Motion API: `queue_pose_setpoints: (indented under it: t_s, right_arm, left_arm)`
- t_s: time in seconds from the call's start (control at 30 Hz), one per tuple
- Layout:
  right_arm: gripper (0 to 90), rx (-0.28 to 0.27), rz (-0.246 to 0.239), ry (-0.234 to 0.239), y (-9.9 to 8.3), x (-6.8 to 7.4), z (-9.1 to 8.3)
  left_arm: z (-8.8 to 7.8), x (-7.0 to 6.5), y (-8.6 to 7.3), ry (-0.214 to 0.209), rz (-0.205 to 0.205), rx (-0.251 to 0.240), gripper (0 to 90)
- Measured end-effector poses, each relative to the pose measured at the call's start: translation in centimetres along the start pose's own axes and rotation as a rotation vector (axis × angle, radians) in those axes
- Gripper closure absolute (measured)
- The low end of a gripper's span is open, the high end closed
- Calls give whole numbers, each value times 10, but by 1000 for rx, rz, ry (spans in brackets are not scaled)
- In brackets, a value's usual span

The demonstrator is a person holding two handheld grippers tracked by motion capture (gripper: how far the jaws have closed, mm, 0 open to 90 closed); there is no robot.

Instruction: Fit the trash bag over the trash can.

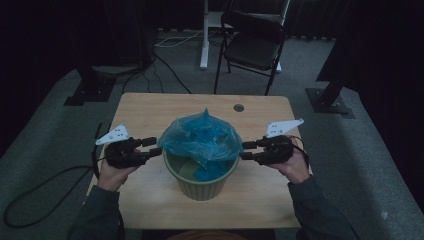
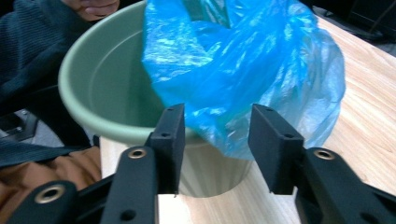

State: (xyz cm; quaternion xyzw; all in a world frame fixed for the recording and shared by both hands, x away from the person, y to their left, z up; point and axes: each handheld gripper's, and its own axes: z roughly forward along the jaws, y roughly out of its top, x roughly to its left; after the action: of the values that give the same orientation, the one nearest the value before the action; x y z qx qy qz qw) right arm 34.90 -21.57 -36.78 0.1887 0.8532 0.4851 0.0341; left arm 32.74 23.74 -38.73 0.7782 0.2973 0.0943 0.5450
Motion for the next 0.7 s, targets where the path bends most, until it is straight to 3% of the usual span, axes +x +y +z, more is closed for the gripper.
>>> queue_pose_setpoints:
  t_s: [0.17, 0.2, 0.23, 0.3, 0.33, 0.37, 0.4, 0.47, 0.63, 0.7]
  right_arm:
    - [535, 2, 20, -7, 2, -3, 5]
    - [591, -5, 54, 21, 2, -8, 6]
    - [639, -8, 67, 33, 2, -9, 6]
    - [741, -14, 93, 66, 2, -10, 6]
    - [741, -14, 93, 66, 2, -10, 6]
    - [803, -13, 88, 60, 2, -10, 5]
    - [850, -3, 79, 41, 1, -9, 5]
    - [881, -6, 80, 60, -1, -8, 4]
    - [899, 4, 74, 76, -4, -5, 2]
    - [900, 22, 58, 108, -8, 0, 0]
  left_arm:
    - [11, 5, 1, -28, -35, 9, 474]
    - [15, 7, 1, -63, -55, 8, 532]
    - [17, 7, 2, -72, -67, 8, 555]
    - [17, 4, 3, -47, -61, 7, 605]
    - [17, 4, 3, -47, -61, 7, 641]
    - [13, 2, 4, -32, -57, 1, 641]
    - [11, 1, 4, -28, -55, -4, 717]
    - [6, -1, 3, -35, -57, -15, 815]
    - [0, -9, -3, -37, -43, -15, 874]
    - [-4, -17, -12, -42, -38, -10, 876]
